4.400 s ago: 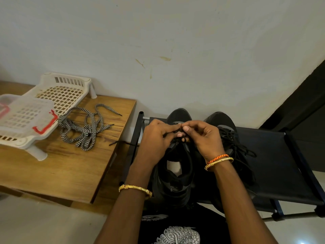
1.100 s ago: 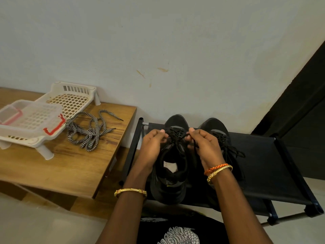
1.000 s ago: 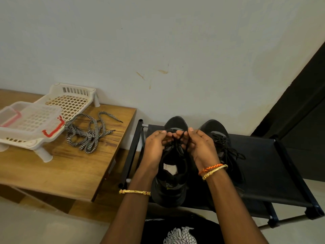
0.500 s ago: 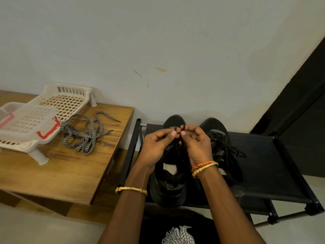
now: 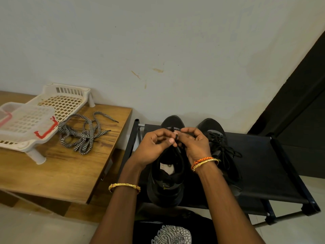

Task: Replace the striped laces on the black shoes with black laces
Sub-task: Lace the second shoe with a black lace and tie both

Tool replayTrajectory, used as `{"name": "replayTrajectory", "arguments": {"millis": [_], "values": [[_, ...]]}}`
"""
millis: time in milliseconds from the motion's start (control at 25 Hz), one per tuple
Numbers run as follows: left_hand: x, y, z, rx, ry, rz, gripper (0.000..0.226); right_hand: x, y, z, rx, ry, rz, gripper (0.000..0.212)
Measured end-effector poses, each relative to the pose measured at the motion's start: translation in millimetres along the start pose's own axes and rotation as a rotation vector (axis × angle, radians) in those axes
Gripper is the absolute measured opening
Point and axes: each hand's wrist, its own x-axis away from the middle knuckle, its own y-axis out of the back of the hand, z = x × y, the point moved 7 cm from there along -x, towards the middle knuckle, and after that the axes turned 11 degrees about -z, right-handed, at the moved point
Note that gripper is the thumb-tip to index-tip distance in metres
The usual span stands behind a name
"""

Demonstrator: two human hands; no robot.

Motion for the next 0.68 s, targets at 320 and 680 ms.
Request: {"name": "replayTrajectory", "arguments": {"millis": [320,680], "values": [[-5,6,7,0.045,0.049,-0.059,0.028,10,-12,18,0.245,0.235,0.276,0.037],[1,11,-11,-0.243,-0.189,-0.236,0.027,7,-14,22,0.352,0.338,0.231,0.022]]}}
